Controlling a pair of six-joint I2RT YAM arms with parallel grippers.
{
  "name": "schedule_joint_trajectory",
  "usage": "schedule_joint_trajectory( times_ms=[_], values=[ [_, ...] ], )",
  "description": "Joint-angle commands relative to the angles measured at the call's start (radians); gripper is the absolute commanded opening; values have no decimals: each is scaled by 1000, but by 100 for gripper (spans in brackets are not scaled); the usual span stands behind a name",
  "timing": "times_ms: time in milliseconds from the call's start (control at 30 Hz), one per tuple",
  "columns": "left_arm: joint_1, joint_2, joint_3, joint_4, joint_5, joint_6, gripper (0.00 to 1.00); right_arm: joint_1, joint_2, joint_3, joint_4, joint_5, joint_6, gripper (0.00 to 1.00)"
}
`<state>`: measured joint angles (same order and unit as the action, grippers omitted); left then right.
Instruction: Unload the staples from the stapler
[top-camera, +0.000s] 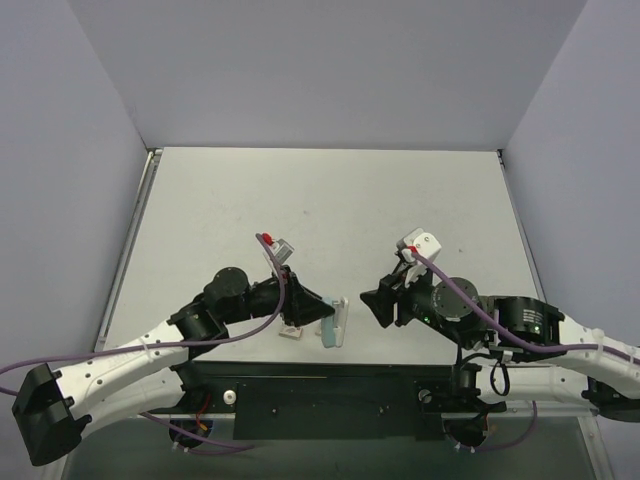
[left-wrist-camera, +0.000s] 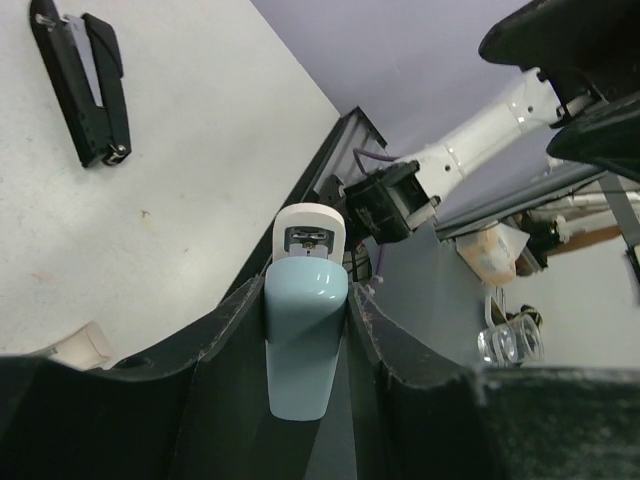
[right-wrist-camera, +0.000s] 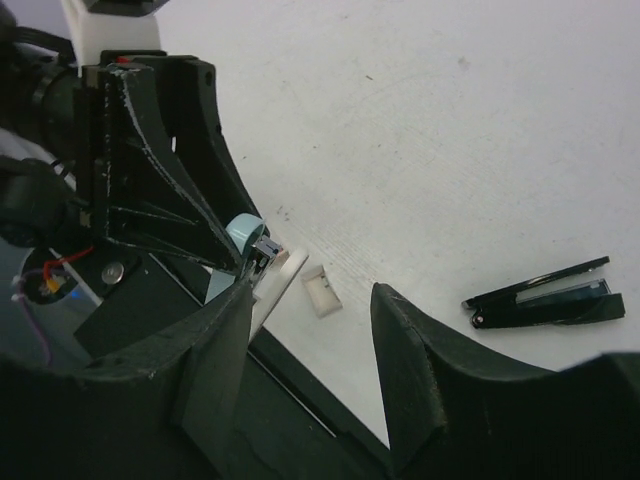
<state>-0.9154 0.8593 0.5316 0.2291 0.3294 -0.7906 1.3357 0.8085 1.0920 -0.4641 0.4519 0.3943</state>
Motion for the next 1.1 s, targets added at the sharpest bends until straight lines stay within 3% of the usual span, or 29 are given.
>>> schedule_joint_trajectory(
  times_ms=[0, 433, 1067],
  values=[
    [4, 6, 70, 75, 183, 102, 0, -6, -23, 62, -90, -189, -127, 47],
    [-17, 55, 45, 227, 477, 169, 0, -12, 69, 86, -68, -495, -236, 46],
    [-74, 18, 47, 153, 471, 264, 0, -84, 133, 80, -73, -739, -245, 44]
  ],
)
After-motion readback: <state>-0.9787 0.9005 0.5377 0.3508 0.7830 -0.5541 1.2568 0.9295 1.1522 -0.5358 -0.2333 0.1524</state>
